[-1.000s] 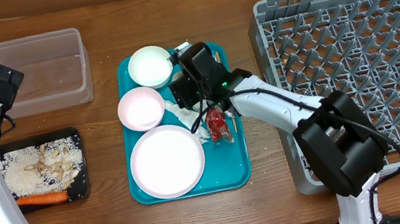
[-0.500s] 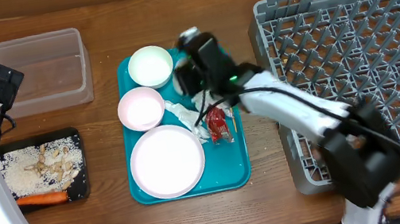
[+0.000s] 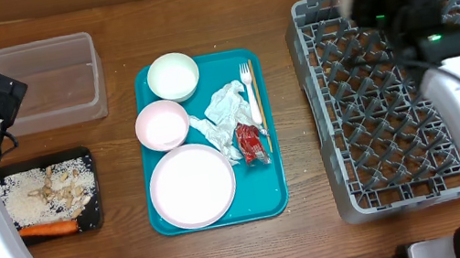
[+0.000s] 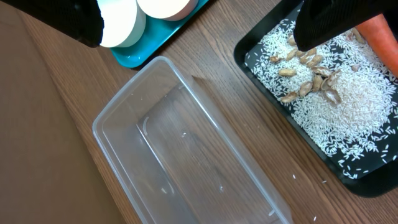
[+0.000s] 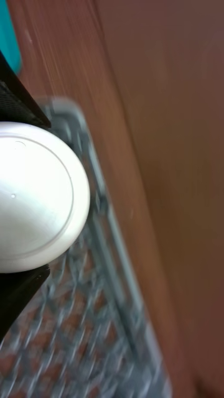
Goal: Sort waste into correct bins and load items into the dishwasher rack
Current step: 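Carry the white cup right and place it upside down in the dish rack, then move the right gripper to the white plate and grasp its edge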
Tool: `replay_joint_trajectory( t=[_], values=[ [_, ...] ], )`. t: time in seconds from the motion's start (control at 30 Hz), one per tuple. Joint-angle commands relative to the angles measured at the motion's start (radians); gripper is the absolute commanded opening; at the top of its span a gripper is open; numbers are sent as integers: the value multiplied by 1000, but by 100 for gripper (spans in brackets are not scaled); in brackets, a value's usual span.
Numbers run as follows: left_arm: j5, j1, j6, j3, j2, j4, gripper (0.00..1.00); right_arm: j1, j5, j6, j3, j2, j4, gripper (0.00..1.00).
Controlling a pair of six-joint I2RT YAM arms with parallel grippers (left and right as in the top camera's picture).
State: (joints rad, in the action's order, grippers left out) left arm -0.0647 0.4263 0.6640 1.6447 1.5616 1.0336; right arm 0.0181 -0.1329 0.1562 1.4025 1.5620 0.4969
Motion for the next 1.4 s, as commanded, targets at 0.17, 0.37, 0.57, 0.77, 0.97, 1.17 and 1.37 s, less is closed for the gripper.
replay_joint_trajectory(
  t=[0.17, 0.37, 0.57, 0.77, 0.97, 1.17, 1.37],
  values=[
    [-3, -1, 17, 7, -5, 3, 100, 214, -4, -7, 6, 54, 42, 66],
    [-3, -1, 17, 7, -5, 3, 100, 229, -1, -7, 6, 95, 68, 81],
    [-3, -1, 17, 7, -5, 3, 100, 216, 2, -6, 6, 82, 86, 93],
    [-3, -1, 16, 7, -6, 3, 100, 164, 163, -6, 7, -23, 133, 100],
    [-3, -1, 17, 7, -5, 3, 100, 60, 858, -5, 7, -143, 137, 100],
    [-3, -1, 17, 7, -5, 3, 100, -184, 648, 18, 6, -107, 232, 100],
    [-3, -1, 17, 7, -5, 3, 100, -454, 277, 111, 6, 18, 338, 100]
  ],
)
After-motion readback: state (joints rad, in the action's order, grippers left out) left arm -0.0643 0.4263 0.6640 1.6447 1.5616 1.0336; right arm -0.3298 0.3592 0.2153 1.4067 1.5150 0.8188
